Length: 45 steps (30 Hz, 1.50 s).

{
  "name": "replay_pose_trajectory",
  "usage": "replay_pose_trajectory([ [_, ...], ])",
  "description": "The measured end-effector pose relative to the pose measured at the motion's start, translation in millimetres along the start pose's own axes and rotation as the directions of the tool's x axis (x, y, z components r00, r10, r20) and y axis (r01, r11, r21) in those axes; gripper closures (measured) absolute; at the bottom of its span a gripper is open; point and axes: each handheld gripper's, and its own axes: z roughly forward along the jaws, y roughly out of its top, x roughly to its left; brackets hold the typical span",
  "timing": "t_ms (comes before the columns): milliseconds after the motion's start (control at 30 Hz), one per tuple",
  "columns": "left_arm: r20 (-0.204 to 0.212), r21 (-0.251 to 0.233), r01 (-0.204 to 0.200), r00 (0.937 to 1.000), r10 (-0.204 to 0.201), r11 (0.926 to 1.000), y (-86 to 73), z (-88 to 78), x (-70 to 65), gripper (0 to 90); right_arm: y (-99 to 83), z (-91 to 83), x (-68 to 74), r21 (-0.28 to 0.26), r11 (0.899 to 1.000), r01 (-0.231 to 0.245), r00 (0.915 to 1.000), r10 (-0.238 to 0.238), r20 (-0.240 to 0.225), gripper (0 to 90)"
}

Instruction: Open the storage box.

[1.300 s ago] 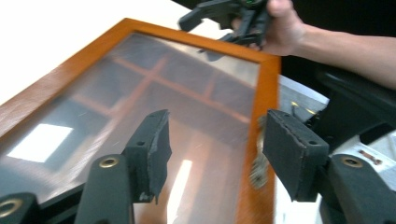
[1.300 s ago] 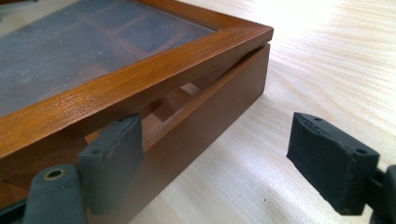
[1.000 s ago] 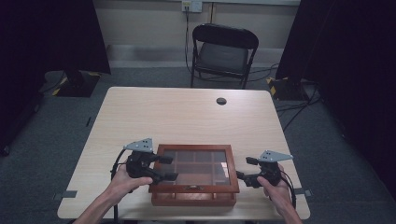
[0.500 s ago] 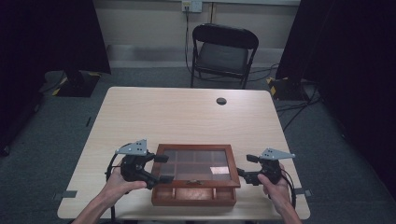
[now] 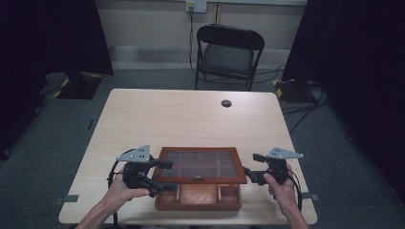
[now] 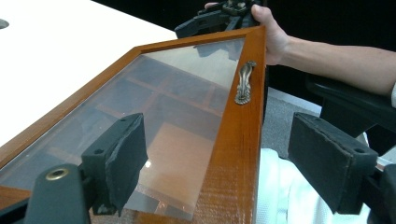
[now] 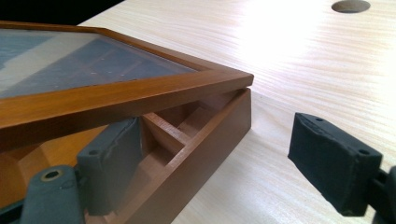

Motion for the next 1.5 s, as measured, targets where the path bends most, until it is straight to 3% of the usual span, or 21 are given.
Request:
replay_pose_trajectory([
  [267,-0.005,0.014,-0.03,0.9995,0.03,0.9995,1.1,1.6,-3.5,19.1,4.9,0.8,0.1,-0.019,1.0,-0.003,0.9997,0.003,0.025,16.5],
  [633,-0.051,-0.028,-0.042,0.9979,0.041,0.9987,1.5,-4.0,0.1,22.6,11.0,-1.4,4.2,-0.042,0.999,0.012,0.9999,-0.012,0.002,16.6],
  [700,-0.084,-0.028,-0.047,0.9954,0.045,0.9985,0.5,-4.7,0.4,22.6,11.7,-1.6,5.3,-0.042,0.999,0.012,0.9999,-0.012,0.001,16.5],
  [900,-0.127,-0.04,-0.043,0.9913,0.037,0.9983,-3.0,-7.8,7.9,24.4,13.9,-1.6,7.1,-0.045,0.999,0.018,0.9998,-0.018,-0.003,16.6],
  [1133,-0.131,-0.073,-0.052,0.9905,0.042,0.996,-6.6,-9.4,8.9,24.8,15.3,-2.0,7.1,-0.047,0.999,0.018,0.9998,-0.018,-0.002,16.6],
  [1267,-0.149,-0.065,-0.068,0.9872,0.057,0.9956,-6.1,-10.2,6.4,23.8,15.4,-1.8,7.1,-0.047,0.999,0.017,0.9999,-0.017,0.0,16.7],
  [1500,-0.148,-0.055,-0.073,0.9868,0.065,0.9958,-4.9,-9.4,7.9,20.7,17.0,-1.5,7.8,-0.046,0.999,0.016,0.9999,-0.016,-0.001,16.6],
])
